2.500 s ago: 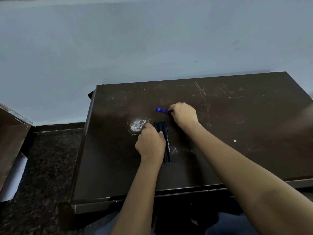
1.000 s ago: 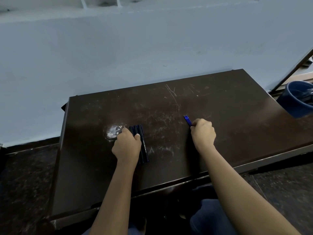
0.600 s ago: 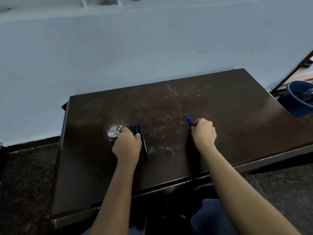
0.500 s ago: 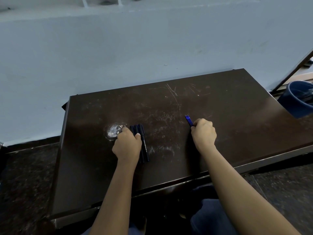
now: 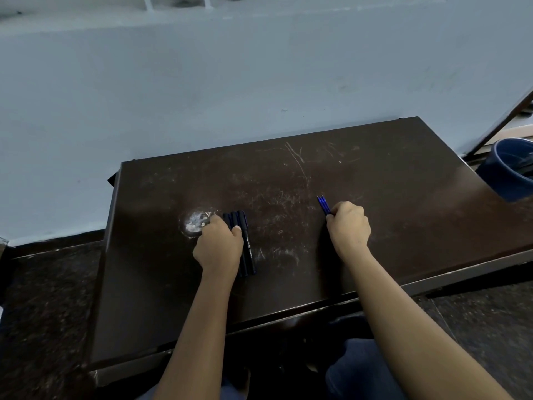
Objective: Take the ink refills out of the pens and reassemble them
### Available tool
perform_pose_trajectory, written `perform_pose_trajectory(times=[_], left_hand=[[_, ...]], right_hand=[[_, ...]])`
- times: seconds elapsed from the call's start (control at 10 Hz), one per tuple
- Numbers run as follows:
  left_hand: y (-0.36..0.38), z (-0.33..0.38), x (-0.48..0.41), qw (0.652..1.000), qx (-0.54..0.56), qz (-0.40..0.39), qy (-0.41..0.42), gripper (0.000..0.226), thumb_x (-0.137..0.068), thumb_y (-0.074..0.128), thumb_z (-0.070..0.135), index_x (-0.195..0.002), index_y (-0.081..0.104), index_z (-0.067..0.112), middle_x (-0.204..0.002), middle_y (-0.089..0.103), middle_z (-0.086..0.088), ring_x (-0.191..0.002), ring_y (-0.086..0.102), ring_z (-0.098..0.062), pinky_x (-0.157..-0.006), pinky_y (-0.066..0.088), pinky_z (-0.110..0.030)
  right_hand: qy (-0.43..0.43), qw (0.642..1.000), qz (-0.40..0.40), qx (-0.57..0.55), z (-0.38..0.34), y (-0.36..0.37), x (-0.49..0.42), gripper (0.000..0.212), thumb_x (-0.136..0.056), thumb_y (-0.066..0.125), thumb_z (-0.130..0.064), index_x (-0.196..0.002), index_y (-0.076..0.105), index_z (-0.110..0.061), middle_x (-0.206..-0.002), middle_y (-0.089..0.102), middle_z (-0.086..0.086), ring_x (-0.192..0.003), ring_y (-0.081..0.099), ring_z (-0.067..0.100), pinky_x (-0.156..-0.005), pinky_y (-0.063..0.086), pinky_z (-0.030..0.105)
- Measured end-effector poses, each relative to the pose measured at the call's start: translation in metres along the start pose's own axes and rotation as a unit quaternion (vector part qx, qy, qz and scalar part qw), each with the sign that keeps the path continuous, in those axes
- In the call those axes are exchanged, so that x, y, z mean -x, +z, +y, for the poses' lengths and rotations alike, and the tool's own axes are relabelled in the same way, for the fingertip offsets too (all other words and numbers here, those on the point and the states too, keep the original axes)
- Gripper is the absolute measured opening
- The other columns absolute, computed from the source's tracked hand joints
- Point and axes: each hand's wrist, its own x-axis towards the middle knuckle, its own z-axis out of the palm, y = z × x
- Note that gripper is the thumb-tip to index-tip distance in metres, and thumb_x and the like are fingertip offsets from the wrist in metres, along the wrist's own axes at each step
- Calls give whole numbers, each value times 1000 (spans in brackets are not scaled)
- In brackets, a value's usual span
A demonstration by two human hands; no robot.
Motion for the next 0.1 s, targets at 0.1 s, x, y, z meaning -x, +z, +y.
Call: perform_pose_trajectory(times=[0.1], left_hand=[[-2, -1, 0, 1000, 7, 6, 3, 31, -94, 54, 31, -113, 55, 6, -103, 65, -11, -92, 64, -28, -65, 39, -33]], right_hand=[[3, 1000, 7, -17, -2, -1, -1, 17, -88, 55, -14, -99, 66, -5, -96, 66, 16, -88, 63, 39, -66, 47, 35]])
